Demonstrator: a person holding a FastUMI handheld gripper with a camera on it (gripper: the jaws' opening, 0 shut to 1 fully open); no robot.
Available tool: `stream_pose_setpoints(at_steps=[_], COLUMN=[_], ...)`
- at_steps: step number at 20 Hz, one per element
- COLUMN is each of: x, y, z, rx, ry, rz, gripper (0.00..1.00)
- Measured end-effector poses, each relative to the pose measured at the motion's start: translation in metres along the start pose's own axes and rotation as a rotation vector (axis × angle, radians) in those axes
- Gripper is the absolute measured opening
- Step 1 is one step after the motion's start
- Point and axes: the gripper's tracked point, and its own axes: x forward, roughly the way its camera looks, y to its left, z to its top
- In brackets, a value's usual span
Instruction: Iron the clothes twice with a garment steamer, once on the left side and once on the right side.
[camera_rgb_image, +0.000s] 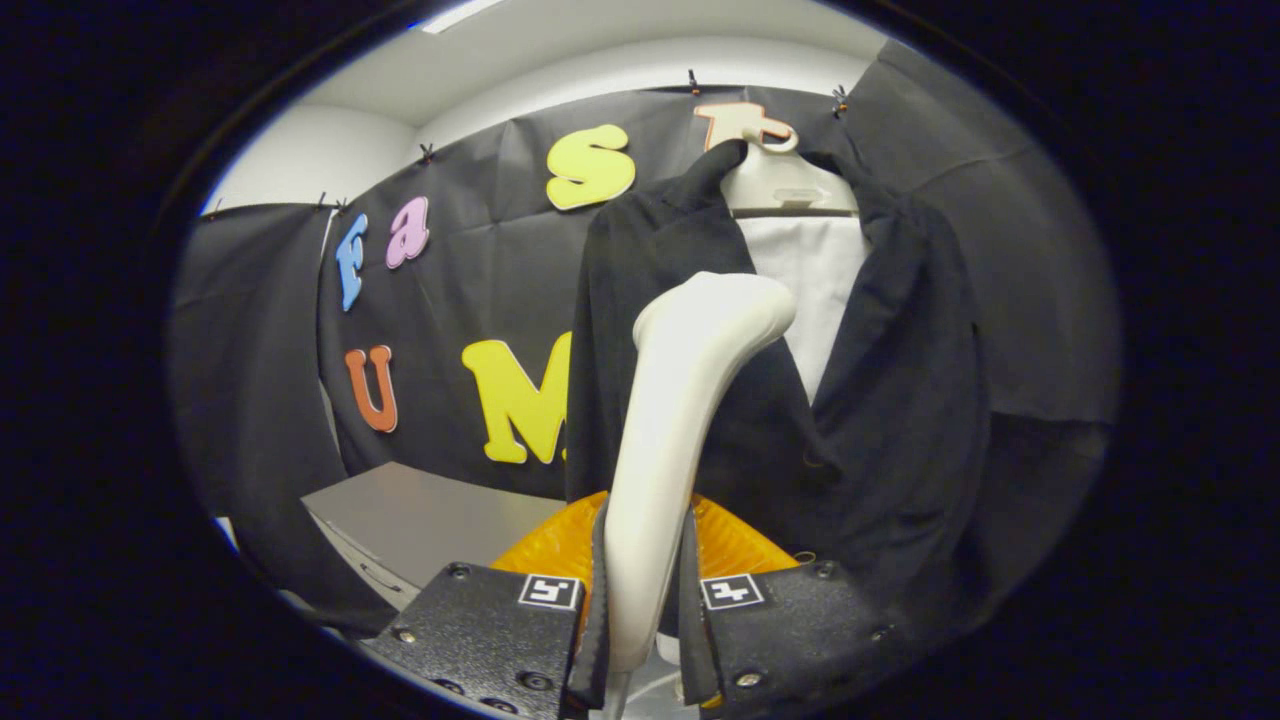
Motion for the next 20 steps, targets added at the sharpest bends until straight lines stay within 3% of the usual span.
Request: stream_pose_setpoints(at_steps=[20], x=[-0.002], y=[-0.006], z=[-0.129], rx=[0.104], ry=[0.196], rz=[-0.012], gripper=[0.31])
